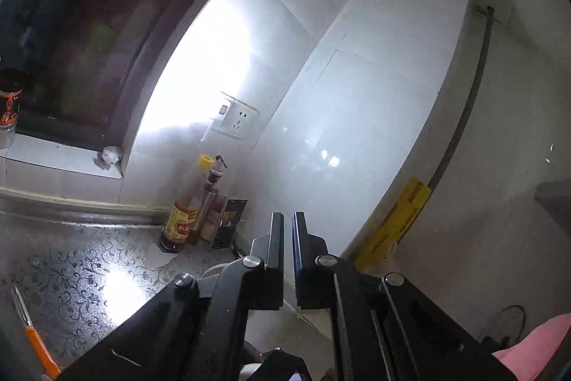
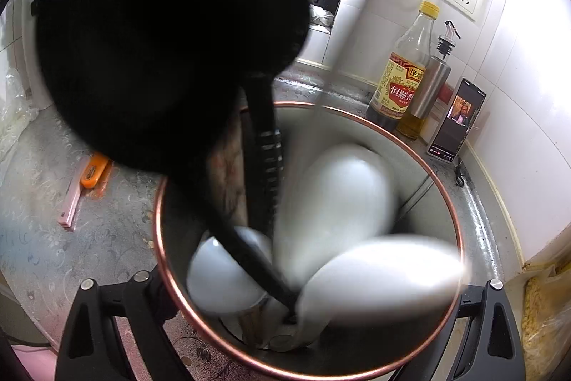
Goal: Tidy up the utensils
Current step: 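Lower the rice paddle into the red holder and open the left gripper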
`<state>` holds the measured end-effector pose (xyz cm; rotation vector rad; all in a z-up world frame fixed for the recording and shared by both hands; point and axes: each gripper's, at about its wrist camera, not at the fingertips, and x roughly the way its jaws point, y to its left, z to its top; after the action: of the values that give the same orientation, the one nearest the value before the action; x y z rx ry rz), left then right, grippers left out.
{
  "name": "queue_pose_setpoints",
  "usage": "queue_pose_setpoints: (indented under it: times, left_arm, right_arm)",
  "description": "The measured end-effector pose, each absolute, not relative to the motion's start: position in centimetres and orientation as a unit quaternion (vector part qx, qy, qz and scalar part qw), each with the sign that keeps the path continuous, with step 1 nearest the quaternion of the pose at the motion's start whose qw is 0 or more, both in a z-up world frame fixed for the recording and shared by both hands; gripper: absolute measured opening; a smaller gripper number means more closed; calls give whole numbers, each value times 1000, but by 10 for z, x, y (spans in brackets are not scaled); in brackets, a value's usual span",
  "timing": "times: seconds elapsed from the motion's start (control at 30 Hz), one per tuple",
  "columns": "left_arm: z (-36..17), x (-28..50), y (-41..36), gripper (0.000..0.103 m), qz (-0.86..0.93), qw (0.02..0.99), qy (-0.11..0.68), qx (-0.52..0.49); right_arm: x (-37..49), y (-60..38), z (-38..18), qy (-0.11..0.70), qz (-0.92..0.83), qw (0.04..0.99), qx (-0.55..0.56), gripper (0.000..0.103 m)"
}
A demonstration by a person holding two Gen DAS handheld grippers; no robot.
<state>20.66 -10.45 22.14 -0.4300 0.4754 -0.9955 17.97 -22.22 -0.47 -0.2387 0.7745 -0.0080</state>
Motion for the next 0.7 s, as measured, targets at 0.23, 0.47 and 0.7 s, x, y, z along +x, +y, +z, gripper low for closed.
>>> queue_pose_setpoints:
  times: [0.23,0.47,0.7]
  left_arm:
    - [207,214,-97,4,-439,840,248,-199]
    - [173,233,-72,4,-381,845,301,-224]
    - [133,247,-24,25,-278,857,354,-252]
  right_arm:
    - [181,-221,-5,377,-2,919,-118,96]
    - [181,-220,-4,377,-3,919,-118,96]
    - [181,-219,-4,376,-4,919,-118,96]
